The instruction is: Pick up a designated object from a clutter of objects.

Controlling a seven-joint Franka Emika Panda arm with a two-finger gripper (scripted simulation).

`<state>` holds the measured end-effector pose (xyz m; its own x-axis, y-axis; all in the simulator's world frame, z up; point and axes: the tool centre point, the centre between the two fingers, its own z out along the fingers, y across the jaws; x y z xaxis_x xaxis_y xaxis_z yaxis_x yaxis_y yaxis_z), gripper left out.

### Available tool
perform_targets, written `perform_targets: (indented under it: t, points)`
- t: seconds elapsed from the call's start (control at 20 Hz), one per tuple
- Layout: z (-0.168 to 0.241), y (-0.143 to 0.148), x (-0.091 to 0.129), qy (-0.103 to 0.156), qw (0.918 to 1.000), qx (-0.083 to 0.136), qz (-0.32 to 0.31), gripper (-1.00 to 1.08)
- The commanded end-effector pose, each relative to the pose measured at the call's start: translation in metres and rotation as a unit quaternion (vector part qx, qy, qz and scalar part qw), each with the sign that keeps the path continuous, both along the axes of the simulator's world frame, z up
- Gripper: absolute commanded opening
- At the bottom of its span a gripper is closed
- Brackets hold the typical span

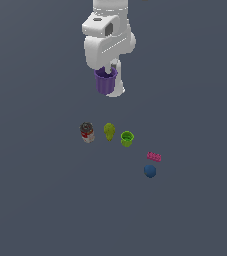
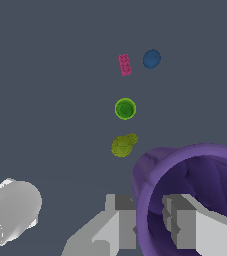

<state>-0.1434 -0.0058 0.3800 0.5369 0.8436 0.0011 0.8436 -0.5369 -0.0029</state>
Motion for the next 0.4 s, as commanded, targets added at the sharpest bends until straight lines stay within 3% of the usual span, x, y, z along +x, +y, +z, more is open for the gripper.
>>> perform_targets:
  t: [0.0,0.35]
  points:
    - [0.011,-0.003,-0.004,0.000,1.0000,0.000,0.000,-1.00]
    - [0.022,-0.006,-0.008,0.000,1.0000,-0.001,0.000,-1.00]
